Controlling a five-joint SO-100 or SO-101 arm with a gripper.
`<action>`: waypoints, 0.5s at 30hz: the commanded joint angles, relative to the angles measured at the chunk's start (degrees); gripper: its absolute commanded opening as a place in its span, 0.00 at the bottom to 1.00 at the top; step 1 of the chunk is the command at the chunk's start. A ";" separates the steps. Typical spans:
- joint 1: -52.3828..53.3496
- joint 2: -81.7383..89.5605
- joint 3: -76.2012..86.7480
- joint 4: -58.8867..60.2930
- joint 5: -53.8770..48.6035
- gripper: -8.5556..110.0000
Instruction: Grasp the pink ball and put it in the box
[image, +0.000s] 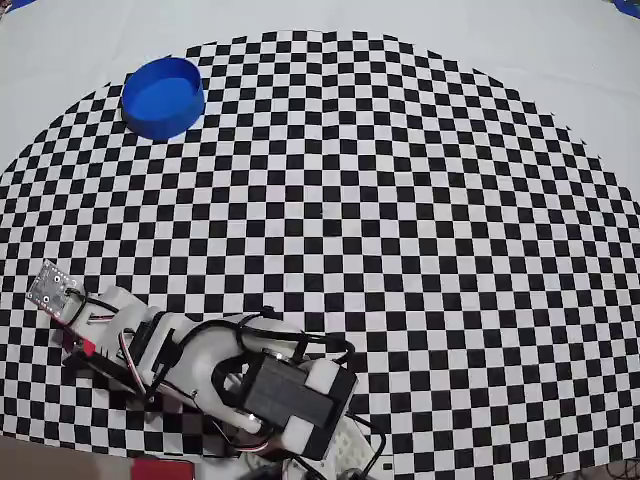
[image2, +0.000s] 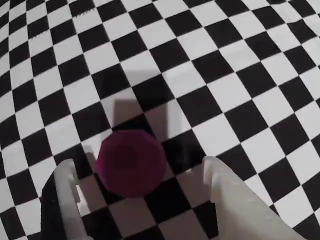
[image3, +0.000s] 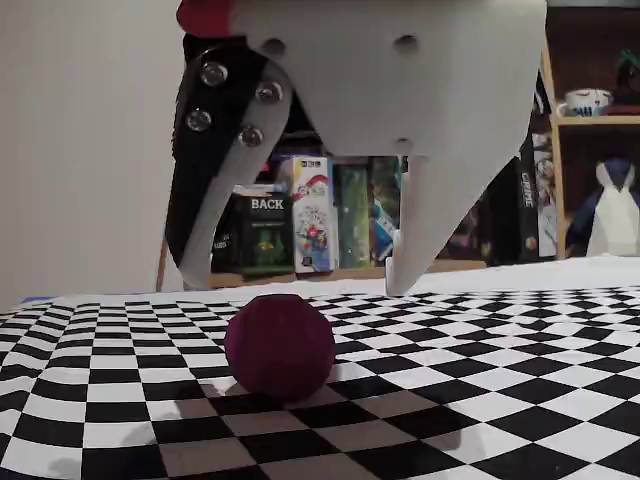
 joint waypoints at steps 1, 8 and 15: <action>-0.35 -0.18 -2.11 -0.70 -0.53 0.32; -0.62 -1.49 -2.90 -0.70 -0.53 0.32; -0.70 -4.39 -5.36 -0.70 -0.53 0.32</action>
